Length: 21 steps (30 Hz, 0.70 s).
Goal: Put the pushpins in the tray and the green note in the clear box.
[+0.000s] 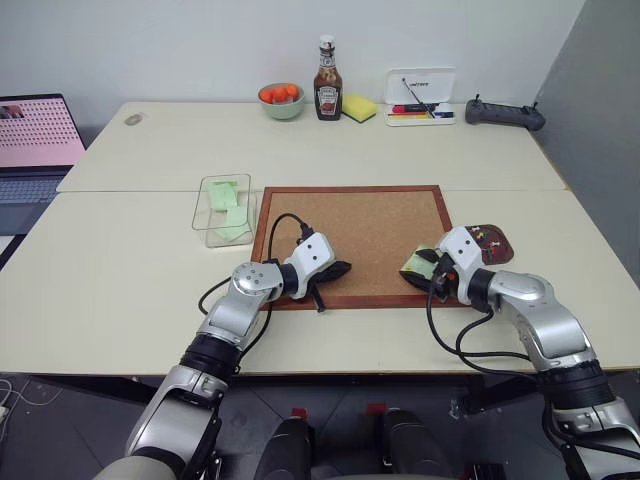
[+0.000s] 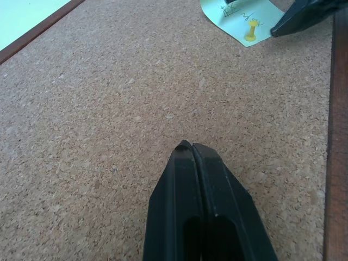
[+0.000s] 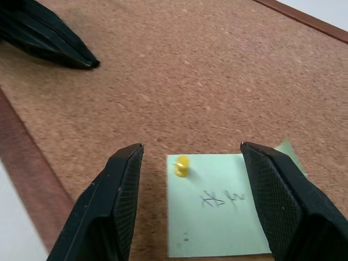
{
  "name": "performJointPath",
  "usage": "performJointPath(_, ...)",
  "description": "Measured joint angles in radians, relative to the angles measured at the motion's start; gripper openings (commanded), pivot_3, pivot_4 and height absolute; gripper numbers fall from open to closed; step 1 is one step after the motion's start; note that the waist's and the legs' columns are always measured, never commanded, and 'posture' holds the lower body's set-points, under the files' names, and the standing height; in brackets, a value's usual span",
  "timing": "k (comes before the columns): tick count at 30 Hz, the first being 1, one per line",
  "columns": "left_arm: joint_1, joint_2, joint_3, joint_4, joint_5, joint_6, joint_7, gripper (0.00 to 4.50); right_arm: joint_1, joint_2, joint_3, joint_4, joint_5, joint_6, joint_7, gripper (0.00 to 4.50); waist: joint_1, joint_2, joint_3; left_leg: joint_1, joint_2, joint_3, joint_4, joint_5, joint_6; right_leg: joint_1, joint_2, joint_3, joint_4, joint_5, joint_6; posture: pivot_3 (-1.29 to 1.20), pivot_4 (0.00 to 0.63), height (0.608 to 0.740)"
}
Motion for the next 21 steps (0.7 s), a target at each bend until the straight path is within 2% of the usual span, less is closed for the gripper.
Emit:
performJointPath(12,0.005,0.001,0.0,-0.012,0.0,0.001,0.009,0.0,-0.001,0.003,0.019,0.039,-0.024,-0.034,0.027,0.1,-0.001,0.0,0.0,0.0,0.0,0.0,0.0,0.0,0.0,0.0,0.0,0.0,0.0,0.0,0.0,0.0,0.15,0.74)
performJointPath(21,0.005,0.001,0.0,-0.012,0.0,0.001,0.01,0.0,0.001,-0.005,0.022,0.024,-0.026,-0.034,0.043,0.03,-0.001,0.0,0.0,0.0,0.0,0.0,0.0,0.0,0.0,0.0,0.0,0.0,0.0,0.0,0.0,0.0,0.15,0.74)
